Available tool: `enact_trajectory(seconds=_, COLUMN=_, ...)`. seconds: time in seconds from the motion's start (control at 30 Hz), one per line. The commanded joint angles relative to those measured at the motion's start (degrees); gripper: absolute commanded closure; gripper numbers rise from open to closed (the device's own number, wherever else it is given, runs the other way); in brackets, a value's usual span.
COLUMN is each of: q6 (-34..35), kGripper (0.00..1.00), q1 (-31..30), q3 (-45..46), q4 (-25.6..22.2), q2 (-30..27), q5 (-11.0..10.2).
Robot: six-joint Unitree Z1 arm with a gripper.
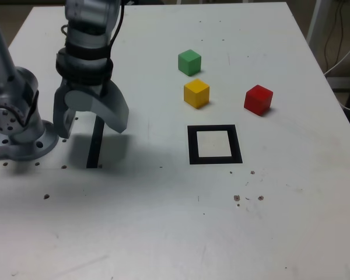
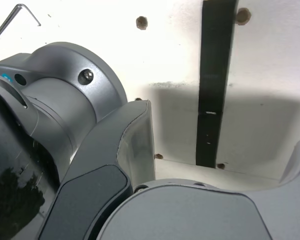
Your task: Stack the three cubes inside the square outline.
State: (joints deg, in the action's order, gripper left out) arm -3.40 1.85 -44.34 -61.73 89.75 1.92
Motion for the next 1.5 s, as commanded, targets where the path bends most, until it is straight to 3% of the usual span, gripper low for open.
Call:
enact_trajectory(seconds=0.0, q6=0.06, kGripper=0.00, q1=0.09, q3=-1.89, q4=-1.21, q2=0.70, q5=-0.29)
enact_trajectory(seconds=0.47, q6=-0.92, kGripper=0.01, q1=0.09, q3=-18.46, q4=-10.28, q2=7.42, q5=-2.05)
enact_trajectory(seconds=0.87, q6=-2.93, kGripper=0.01, q1=0.35, q3=-36.22, q4=-17.67, q2=17.05, q5=-2.74)
enact_trajectory(seconds=1.47, q6=-9.66, kGripper=0.01, q1=6.22, q3=-60.47, q4=-26.45, q2=30.43, q5=-3.76)
